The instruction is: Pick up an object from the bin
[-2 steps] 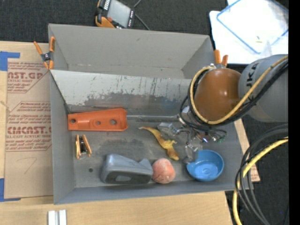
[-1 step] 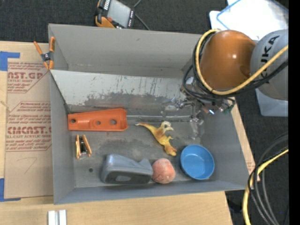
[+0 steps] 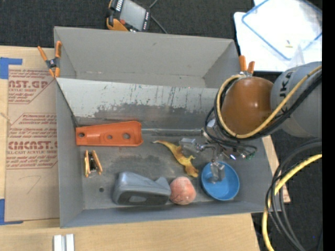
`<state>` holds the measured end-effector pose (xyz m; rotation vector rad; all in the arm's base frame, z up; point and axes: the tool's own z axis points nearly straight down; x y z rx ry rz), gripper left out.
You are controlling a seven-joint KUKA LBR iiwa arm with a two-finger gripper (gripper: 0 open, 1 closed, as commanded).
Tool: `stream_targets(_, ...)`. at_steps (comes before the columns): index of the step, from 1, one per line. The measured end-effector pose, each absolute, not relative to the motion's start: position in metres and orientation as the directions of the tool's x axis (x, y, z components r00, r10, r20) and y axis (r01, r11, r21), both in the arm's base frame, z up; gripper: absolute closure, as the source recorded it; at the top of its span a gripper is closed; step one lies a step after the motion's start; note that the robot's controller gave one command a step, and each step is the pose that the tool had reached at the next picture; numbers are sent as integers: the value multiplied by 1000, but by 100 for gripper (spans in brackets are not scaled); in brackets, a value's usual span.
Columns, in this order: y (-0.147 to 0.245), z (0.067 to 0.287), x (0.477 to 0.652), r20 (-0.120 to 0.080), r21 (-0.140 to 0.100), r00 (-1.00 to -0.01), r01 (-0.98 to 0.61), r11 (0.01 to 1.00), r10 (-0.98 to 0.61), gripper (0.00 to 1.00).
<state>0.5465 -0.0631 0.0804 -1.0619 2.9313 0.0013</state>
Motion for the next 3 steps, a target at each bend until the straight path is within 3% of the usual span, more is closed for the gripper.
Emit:
stream_targets(1,-20,110,588,-45,-33,-672,-738,674,-739,0)
stream_targets(2,-77,69,535,-21,-7,-770,-637,771,-637,0)
stream_targets(3,-67,71,557,-47,-27,-680,-731,682,-731,100)
